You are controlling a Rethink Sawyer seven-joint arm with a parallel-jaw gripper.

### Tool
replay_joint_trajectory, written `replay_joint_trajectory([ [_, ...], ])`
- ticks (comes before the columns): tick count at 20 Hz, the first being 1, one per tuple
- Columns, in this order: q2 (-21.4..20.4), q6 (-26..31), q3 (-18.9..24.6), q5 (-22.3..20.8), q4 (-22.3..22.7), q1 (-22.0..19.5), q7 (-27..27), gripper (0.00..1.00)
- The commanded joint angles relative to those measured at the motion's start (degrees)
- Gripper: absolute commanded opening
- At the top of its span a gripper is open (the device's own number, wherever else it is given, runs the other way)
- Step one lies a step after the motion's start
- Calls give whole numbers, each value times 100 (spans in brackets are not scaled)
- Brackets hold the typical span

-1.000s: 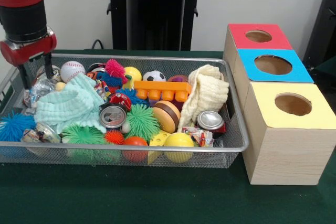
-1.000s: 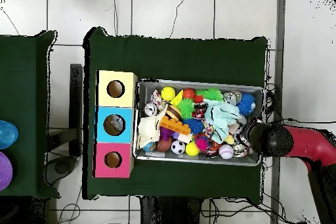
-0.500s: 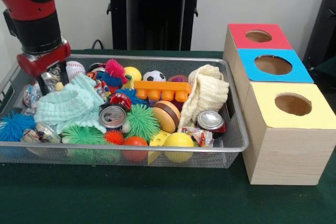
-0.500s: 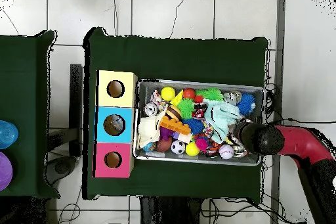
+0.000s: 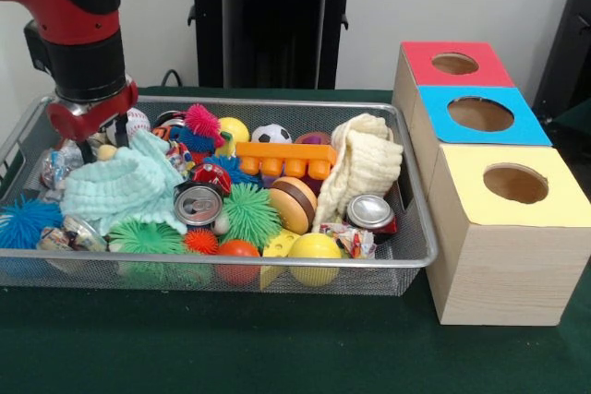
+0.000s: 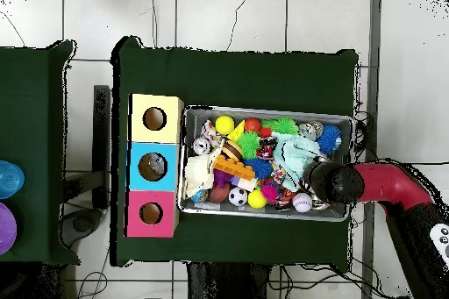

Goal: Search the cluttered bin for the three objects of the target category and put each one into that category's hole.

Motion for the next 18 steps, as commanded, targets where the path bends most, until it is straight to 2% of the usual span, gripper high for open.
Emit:
replay_joint_trajectory([
  [1, -17, 192, -326, -613, -497, 185, -762, 100],
  [7, -141, 270, -473, -665, -553, 228, -669, 100],
  [18, -106, 393, -563, -583, -721, 188, -782, 100],
])
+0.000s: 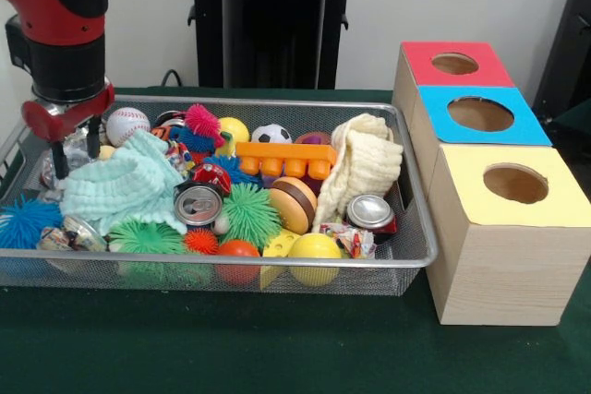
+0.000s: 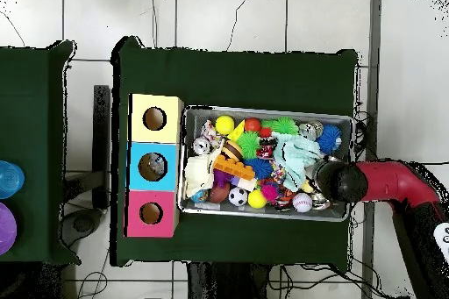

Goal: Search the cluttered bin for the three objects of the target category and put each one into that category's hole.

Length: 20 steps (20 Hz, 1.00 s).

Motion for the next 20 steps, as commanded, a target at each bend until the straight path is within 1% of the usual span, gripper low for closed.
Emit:
replay_joint_trajectory([
  [1, 13, 391, -274, -272, -446, 8, -766, 100],
  [7, 152, 230, -363, -311, -427, -10, -697, 100],
  [12, 255, 245, -467, -287, -355, 35, -608, 100],
  [17, 356, 348, -628, -221, -334, 157, -348, 100],
  [20, 305, 473, -823, -241, -388, 297, -86, 100],
])
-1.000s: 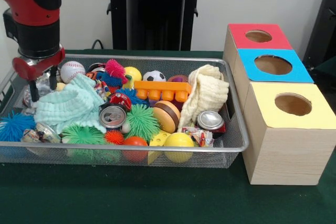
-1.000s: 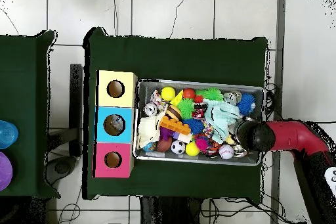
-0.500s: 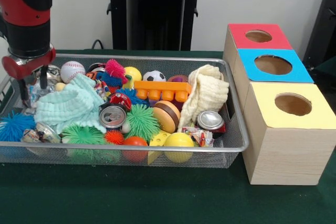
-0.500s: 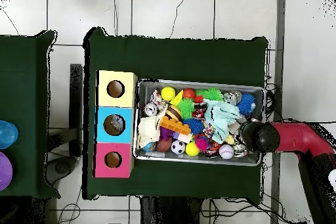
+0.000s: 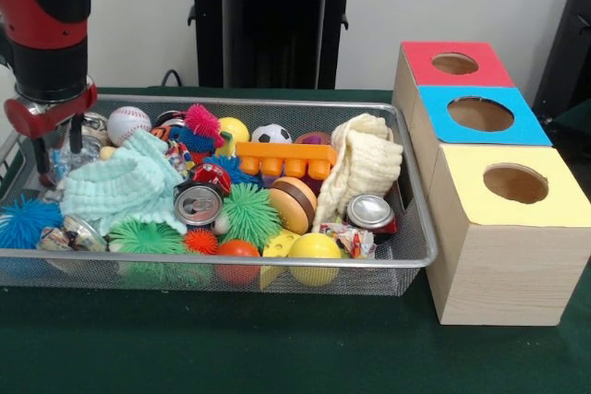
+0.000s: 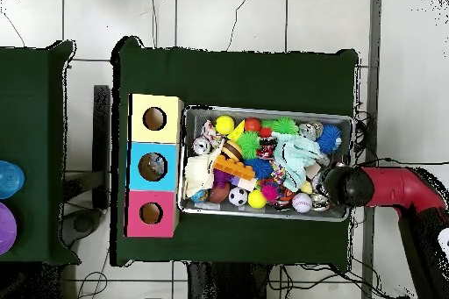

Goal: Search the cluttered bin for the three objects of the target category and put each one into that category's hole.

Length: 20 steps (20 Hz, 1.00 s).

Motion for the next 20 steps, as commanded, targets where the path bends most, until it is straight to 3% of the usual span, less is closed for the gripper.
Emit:
replay_joint_trajectory([
  [1, 221, 509, -504, -239, -284, 248, -40, 100],
  [11, 479, 408, -820, -229, -510, 394, 1, 100],
  [16, 566, 402, -852, -229, -556, 370, -313, 100],
  [17, 563, 412, -824, -198, -512, 357, -561, 0],
  [20, 602, 385, -652, -111, -455, 188, -972, 0],
])
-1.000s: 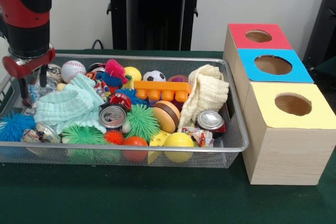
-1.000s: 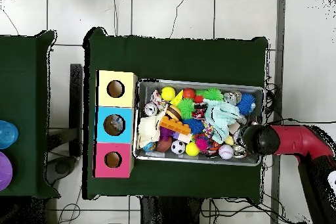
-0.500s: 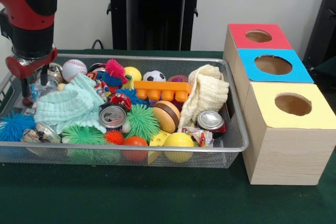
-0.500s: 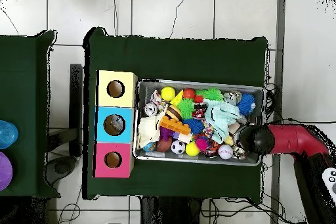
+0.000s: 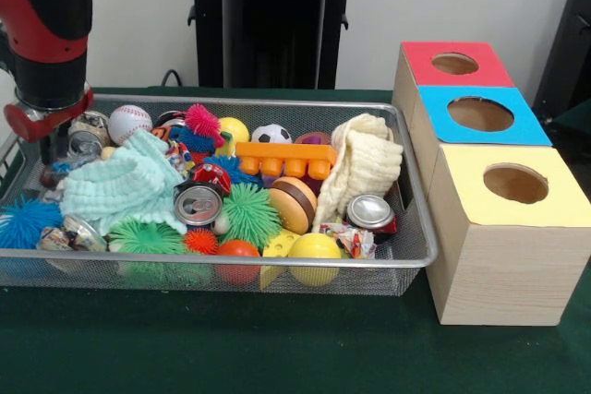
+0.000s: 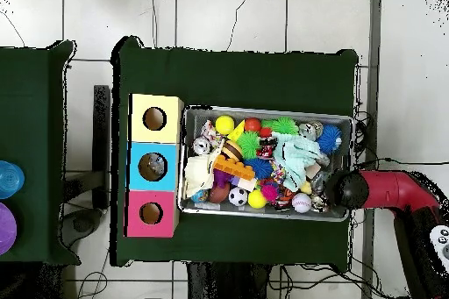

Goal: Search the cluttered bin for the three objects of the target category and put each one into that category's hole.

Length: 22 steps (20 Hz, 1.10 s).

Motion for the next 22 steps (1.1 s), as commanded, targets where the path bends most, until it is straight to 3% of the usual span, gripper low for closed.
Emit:
replay_joint_trajectory([
  [1, 439, 315, 62, -159, -200, -206, -1111, 0],
  [4, 448, 380, 47, 0, -215, -311, -935, 0],
  [8, 539, 292, 239, 98, -6, -428, -1161, 0],
  [15, 531, 111, 405, 248, 83, -286, -778, 0],
  [17, 490, 95, 504, 273, 166, -312, -937, 0],
  [19, 467, 15, 487, 343, 162, -285, -666, 0],
  [22, 435, -140, 720, 314, 284, -359, -1019, 0],
])
